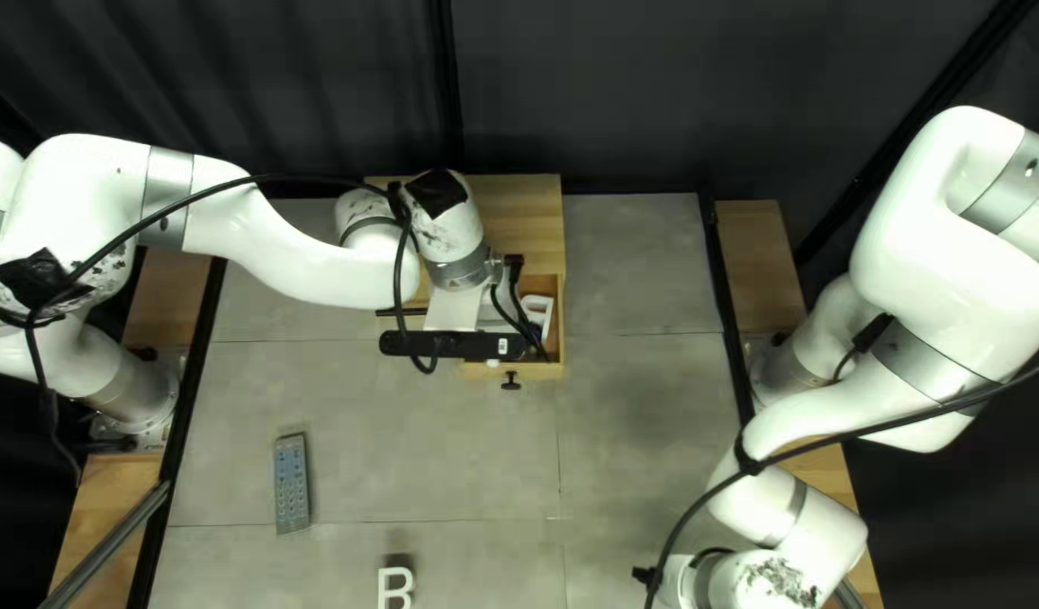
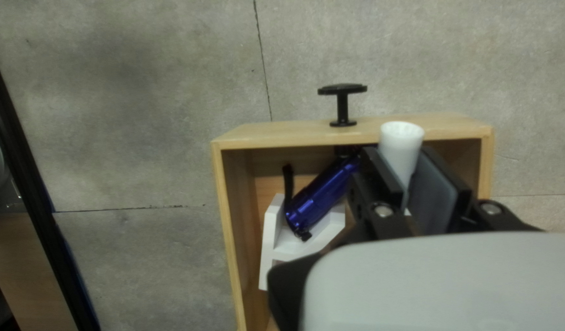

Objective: Open drawers and place objects into drawer and close

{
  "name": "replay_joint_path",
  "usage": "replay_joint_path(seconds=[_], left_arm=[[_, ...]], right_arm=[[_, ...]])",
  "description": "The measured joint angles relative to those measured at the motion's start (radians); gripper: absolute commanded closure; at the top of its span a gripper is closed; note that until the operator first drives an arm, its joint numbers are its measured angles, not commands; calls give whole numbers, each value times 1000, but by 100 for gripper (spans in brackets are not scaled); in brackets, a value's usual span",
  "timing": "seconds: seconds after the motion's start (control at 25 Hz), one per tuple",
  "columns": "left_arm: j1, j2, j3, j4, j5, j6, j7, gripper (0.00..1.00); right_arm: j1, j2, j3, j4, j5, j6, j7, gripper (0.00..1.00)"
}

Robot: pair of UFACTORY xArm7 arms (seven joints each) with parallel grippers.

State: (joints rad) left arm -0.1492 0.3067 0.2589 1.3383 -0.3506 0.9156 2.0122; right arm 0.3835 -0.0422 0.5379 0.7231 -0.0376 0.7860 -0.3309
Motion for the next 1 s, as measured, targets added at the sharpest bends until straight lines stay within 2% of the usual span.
replay_joint_path(seconds=[0.72,0.76,0.8,0.84,0.88,1.0], left_arm=[[28,22,2,11,-28,-1,37,99],[29,25,3,16,-27,3,39,91],[31,28,3,22,-27,7,41,88],[33,30,4,27,-26,11,43,37],[35,32,5,32,-25,14,45,24],[39,38,7,43,-23,24,48,26]], right_arm=[[0,0,0,0,0,0,0,0],[0,0,0,0,0,0,0,0],[0,0,0,0,0,0,0,0],[0,0,0,0,0,0,0,0],[0,0,0,0,0,0,0,0],[0,0,0,0,0,0,0,0]])
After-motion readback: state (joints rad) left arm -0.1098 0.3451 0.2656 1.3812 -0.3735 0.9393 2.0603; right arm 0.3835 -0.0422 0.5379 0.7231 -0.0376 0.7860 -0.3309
